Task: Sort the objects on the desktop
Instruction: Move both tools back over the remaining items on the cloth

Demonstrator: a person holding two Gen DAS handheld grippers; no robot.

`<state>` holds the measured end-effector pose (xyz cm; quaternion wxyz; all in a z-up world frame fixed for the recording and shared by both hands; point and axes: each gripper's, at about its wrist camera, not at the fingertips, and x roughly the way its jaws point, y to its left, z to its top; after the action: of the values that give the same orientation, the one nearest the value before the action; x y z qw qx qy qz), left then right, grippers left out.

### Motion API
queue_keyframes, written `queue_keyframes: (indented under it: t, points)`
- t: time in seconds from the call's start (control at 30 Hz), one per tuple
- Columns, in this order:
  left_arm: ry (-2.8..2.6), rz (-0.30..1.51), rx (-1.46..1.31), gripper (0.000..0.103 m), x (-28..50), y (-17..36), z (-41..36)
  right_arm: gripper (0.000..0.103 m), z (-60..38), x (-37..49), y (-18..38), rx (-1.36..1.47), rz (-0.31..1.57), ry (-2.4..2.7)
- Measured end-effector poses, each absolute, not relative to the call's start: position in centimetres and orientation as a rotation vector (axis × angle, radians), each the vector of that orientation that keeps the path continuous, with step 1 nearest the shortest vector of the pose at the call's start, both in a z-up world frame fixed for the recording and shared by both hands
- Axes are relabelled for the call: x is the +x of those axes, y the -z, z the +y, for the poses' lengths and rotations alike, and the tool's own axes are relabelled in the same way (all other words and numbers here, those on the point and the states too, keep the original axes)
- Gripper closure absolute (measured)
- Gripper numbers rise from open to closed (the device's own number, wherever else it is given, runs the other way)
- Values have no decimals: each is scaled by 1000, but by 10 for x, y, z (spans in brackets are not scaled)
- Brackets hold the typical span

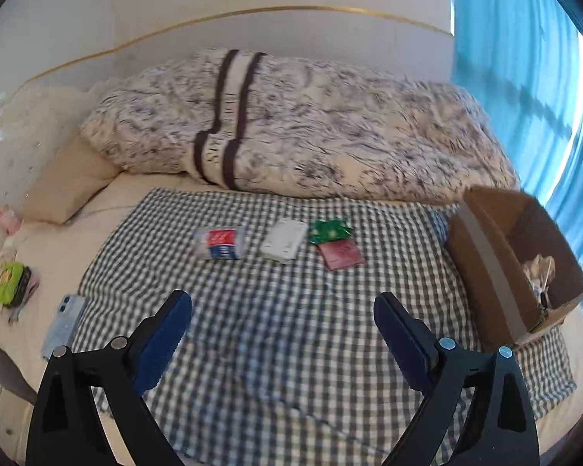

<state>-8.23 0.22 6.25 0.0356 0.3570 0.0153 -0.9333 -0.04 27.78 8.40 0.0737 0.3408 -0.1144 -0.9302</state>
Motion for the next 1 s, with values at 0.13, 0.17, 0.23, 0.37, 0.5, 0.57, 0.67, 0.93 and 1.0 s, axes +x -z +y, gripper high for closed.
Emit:
queue_keyframes:
  t: [0.13,0.17,0.23,0.37,0.5,0.57,0.67,0.93,1.0]
  points:
    - [2864,112,1081,6,-56,-64,-30,26,256,26,-96,980,-305,2788]
    - [2864,110,1073,6,-47,-63,-38,24,253,32,-99,965,-317,2791]
    - [2856,97,1053,5,-34,-61,-52,21,245,41,-102,934,-336,2787]
    - [2801,152,1064,3,-21,-56,-87,21,224,55,-103,954,-255,2770]
    - [2769,302,1049,2,-15,-63,-115,20,204,72,-118,912,-111,2777]
    - [2764,328,1050,1,-17,-67,-122,14,199,74,-127,878,-101,2775]
    - [2747,289,1054,1,-28,-69,-124,10,189,67,-134,823,-90,2781]
    - [2776,82,1136,0,-88,-29,-119,10,153,-40,-72,979,-126,2677]
    - [2770,85,1164,0,-111,-12,-122,10,144,-75,-43,1054,-84,2663]
